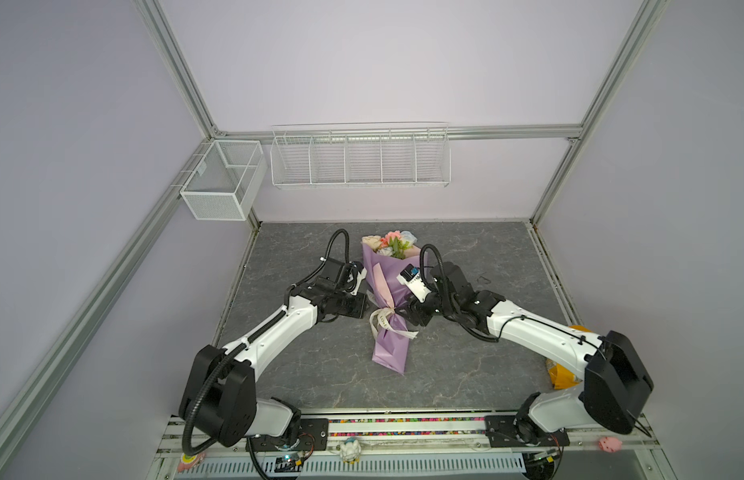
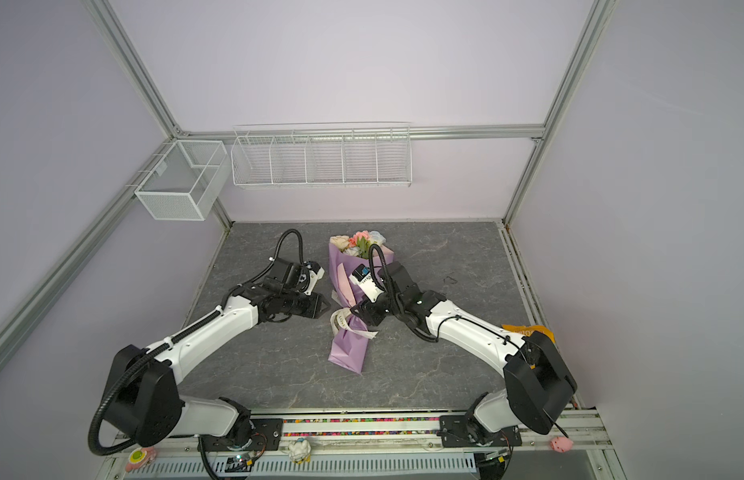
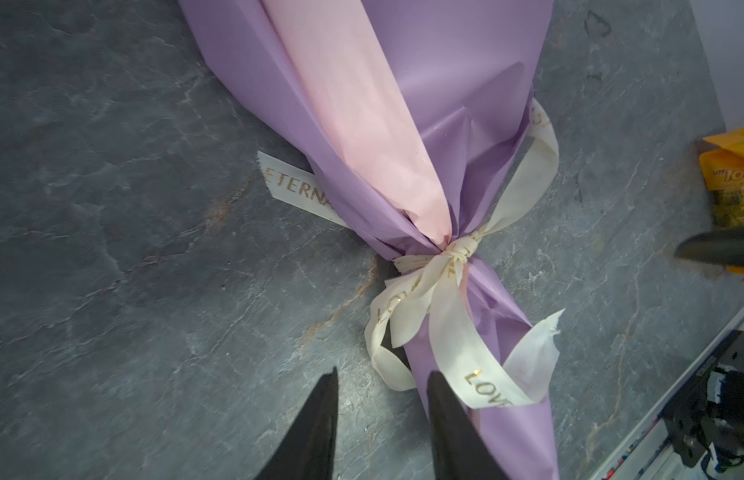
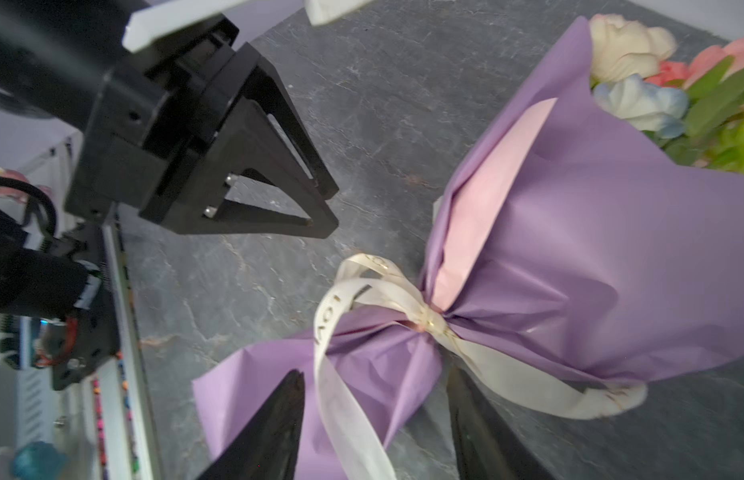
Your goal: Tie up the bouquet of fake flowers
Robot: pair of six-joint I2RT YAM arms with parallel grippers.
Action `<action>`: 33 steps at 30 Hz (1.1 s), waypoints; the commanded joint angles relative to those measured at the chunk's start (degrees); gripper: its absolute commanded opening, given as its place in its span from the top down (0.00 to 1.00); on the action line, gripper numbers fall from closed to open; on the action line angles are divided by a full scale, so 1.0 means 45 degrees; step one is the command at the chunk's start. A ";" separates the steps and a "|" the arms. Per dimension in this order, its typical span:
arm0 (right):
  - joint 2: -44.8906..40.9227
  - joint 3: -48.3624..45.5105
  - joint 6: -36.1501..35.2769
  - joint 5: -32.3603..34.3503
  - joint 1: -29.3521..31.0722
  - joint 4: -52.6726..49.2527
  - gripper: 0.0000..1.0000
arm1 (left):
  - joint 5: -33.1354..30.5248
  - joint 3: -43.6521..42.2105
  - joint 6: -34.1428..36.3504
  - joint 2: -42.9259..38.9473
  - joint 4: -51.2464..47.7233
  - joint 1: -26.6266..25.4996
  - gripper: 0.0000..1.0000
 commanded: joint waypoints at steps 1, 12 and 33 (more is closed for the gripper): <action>0.1290 0.1014 0.2324 -0.0644 0.0464 -0.1649 0.41 | -0.0740 -0.0794 -0.1060 -0.0837 0.0272 0.0178 0.63; 0.3182 0.2459 0.2602 0.0623 0.0967 -0.3879 0.76 | 0.1127 -0.2755 -0.1930 -0.2224 0.1463 0.0187 0.61; -0.0193 -0.1414 0.2427 0.1088 -0.1266 -0.4671 0.78 | 0.2328 -0.3193 -0.2700 -0.0996 0.3150 -0.0134 0.61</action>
